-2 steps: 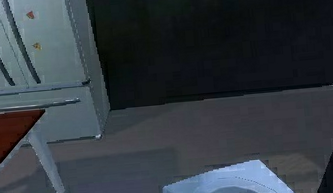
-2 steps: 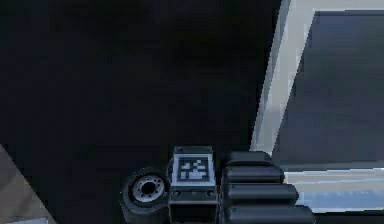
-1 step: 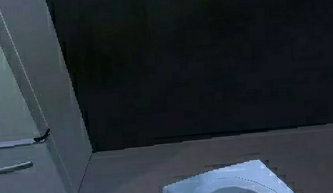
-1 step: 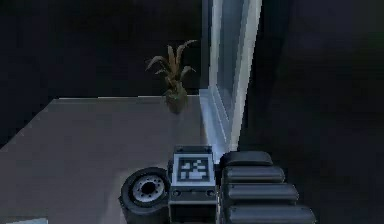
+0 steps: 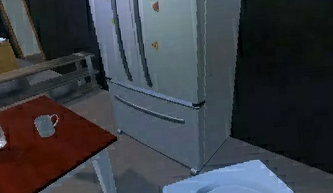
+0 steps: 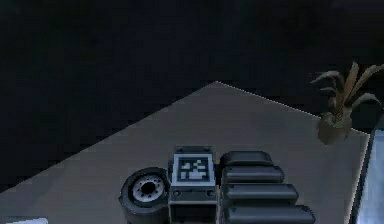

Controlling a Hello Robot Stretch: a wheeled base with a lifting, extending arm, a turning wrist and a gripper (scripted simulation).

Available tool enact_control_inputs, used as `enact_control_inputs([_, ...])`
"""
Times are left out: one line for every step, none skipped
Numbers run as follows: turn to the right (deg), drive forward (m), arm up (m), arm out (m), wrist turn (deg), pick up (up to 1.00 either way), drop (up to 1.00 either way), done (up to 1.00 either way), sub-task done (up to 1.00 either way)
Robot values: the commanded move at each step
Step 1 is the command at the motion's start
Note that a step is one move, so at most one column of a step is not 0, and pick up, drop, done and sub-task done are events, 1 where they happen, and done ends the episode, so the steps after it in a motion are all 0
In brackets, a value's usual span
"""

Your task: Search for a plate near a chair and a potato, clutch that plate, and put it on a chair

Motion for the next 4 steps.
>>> enact_control_inputs([-15.0, 0.0, 0.0, 0.0, 0.0, 0.0, 0.0, 0.0, 0.0])
enact_control_inputs([-3.0, 0.0, 0.0, 0.0, 0.0, 0.0, 0.0, 0.0, 0.0])
enact_control_inputs([12.0, 0.0, 0.0, 0.0, 0.0, 0.0, 0.0, 0.0, 0.0])
enact_control_inputs([0.0, 0.2, 0.0, 0.0, 0.0, 0.0, 0.0, 0.0, 0.0])
